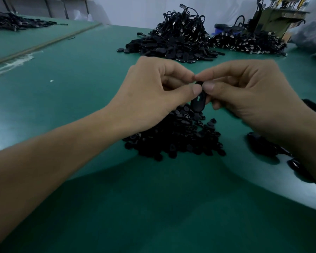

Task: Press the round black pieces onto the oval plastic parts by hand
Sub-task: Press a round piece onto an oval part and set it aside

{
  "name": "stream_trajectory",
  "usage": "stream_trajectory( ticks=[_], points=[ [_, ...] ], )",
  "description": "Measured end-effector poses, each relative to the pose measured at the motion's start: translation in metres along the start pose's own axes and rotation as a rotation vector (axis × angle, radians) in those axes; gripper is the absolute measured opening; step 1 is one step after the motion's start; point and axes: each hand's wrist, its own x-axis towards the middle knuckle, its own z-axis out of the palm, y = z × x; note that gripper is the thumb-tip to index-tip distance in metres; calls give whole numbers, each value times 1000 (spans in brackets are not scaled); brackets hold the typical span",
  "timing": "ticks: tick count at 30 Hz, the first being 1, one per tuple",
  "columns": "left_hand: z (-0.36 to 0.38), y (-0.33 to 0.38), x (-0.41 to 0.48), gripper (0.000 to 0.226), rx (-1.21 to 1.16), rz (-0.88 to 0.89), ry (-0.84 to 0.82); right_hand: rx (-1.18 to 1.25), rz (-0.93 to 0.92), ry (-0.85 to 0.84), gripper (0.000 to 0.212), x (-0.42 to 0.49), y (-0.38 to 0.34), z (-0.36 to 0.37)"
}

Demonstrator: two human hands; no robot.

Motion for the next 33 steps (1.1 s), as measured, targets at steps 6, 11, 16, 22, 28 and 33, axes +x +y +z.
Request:
stream_trajectory(
  ticks=[6,11,16,22,28,33],
  points=[
    [1,0,-1,25,-93,-29,-40,12,-35,94,18,-1,-3,4],
    [-5,-5,-1,9,-132,-87,83,-354,44,-6,5,-1,7,0],
    [-11,-10,1,10,-212,-121,182,-499,77,-264,8,-4,5,1],
    [-10,-12,2,9,-235,-155,176,-529,127,-321,5,-2,5,4],
    [-8,-12,1,10,-294,-201,161,-525,144,-326,9,-2,9,7],
    [-7,-10,-1,10,-307,-222,136,-397,83,-141,10,-1,10,2]
  ],
)
